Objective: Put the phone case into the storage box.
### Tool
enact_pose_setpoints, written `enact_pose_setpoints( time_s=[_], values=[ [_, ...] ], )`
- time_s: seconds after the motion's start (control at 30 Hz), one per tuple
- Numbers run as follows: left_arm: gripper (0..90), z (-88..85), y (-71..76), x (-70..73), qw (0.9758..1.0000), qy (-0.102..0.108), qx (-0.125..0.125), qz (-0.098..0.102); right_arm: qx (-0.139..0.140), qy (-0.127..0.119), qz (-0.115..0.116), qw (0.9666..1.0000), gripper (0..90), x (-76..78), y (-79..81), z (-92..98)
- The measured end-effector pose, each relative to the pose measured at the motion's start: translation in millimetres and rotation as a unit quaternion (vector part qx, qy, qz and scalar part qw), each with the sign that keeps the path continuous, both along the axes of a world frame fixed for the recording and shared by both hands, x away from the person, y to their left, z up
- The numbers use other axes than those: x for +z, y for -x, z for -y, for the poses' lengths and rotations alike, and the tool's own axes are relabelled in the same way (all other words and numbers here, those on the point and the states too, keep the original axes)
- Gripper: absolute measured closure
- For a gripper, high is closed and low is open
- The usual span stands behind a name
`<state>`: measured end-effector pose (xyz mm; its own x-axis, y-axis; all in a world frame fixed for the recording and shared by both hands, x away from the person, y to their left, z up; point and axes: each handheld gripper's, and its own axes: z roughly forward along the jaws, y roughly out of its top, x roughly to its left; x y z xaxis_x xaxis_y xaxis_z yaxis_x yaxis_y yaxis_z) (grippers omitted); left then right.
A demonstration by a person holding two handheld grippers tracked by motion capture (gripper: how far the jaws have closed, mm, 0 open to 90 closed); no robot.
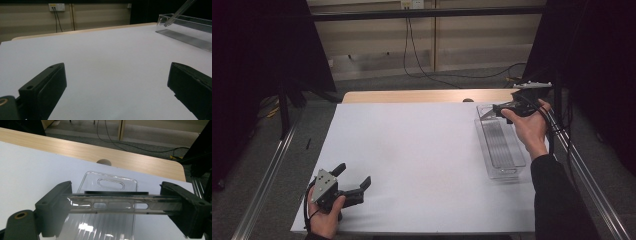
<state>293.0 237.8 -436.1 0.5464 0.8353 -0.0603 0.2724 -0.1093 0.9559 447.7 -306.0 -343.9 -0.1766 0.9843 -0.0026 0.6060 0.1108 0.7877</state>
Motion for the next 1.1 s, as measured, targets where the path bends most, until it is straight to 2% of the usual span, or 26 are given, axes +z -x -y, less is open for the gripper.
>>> enact_pose_setpoints(
  time_s=[0.33,0.53,0.8,1.1],
  values=[
    [2.2,-0.9,-0.8,-0.5,1.0000,0.000,0.001,-0.001,-0.019,0.002,0.009,0.9998,11.9,-15.3,-2.4,-6.7],
    [2.2,-0.5,-1.1,-1.2,1.0000,0.000,0.001,-0.005,-0.019,0.005,0.004,0.9998,11.9,-22.6,-4.5,-8.8],
    [2.2,-0.6,-1.6,-1.3,1.0000,-0.006,0.001,-0.004,-0.026,0.003,0.007,0.9996,11.9,-26.0,-9.4,-10.0],
    [2.2,-0.5,-2.2,-1.4,1.0000,-0.008,-0.002,-0.004,-0.052,-0.002,0.015,0.9985,11.8,-25.3,-14.9,-15.2]
  ],
)
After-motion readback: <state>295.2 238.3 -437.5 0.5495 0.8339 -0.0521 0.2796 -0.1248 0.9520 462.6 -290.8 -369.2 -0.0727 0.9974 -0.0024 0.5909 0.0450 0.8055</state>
